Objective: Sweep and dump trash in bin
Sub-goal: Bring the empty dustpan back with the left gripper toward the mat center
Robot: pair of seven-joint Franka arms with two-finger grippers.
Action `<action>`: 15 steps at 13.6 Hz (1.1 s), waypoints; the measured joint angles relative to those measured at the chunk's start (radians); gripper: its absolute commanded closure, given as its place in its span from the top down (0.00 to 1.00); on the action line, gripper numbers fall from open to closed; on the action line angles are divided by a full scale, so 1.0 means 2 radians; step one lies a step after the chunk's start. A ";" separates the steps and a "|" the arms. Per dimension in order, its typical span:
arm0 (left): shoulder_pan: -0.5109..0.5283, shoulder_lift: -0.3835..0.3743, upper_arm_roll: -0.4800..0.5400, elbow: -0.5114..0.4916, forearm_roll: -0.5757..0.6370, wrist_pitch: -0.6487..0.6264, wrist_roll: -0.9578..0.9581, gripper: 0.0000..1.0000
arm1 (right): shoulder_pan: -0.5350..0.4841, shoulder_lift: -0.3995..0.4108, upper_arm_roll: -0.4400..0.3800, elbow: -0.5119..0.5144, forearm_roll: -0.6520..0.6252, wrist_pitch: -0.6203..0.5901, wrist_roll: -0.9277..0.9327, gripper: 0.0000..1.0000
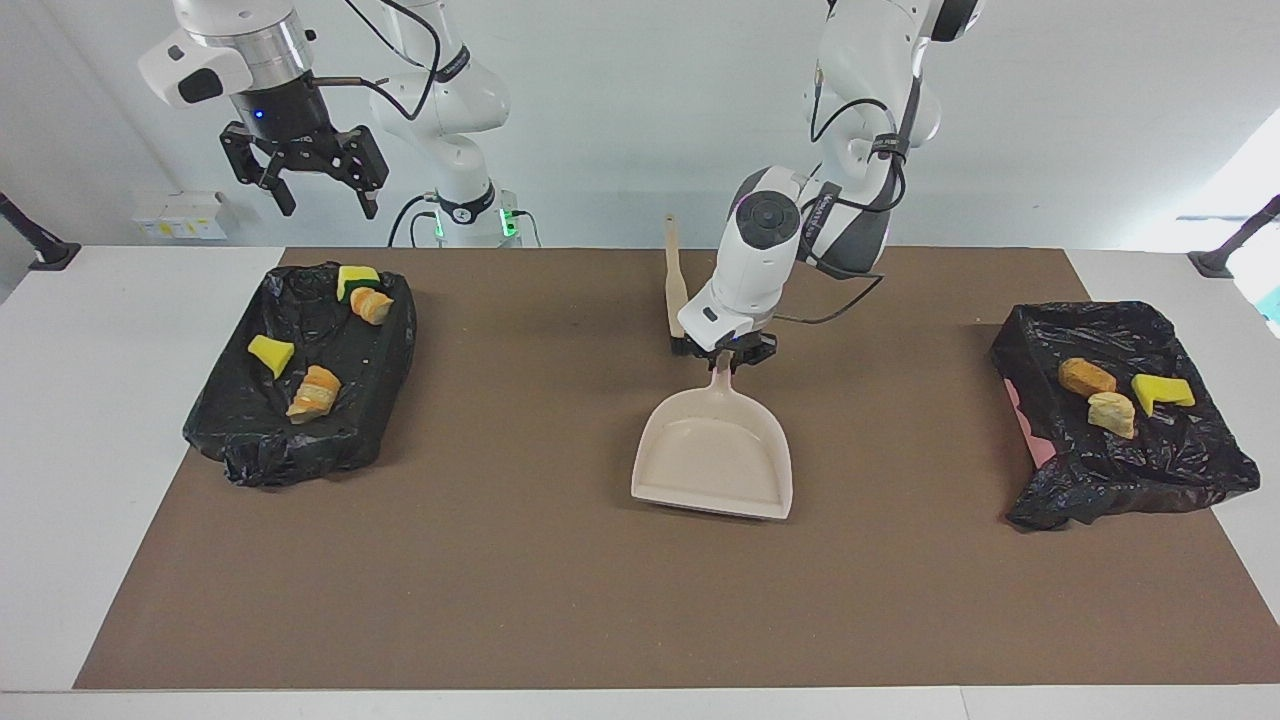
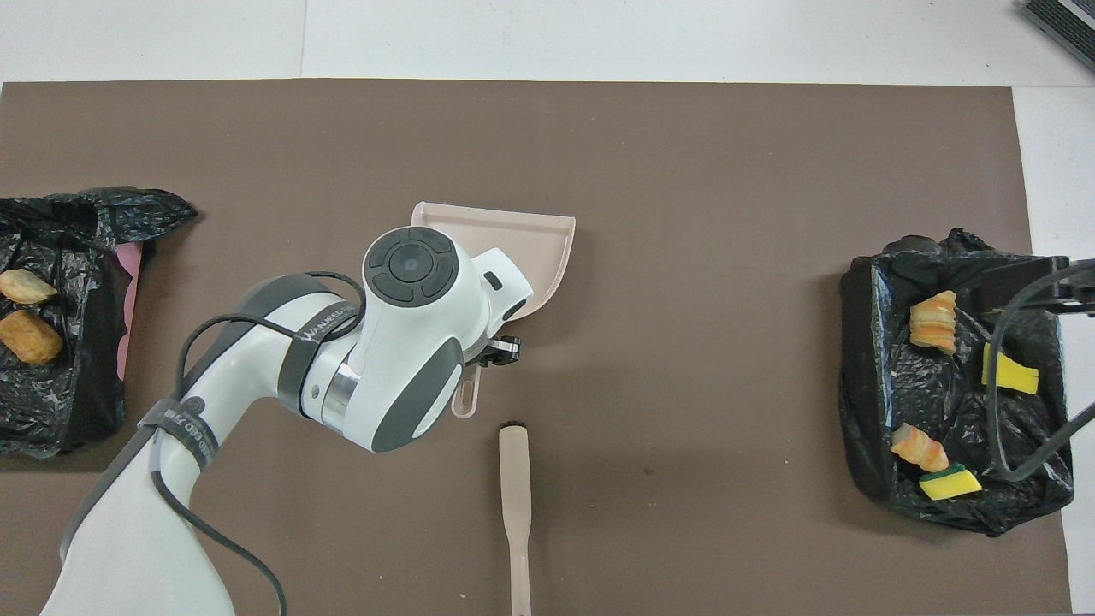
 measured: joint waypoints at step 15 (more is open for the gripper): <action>0.087 -0.011 0.018 0.019 -0.003 0.027 0.001 1.00 | 0.037 0.000 -0.055 0.006 0.018 -0.053 -0.002 1.00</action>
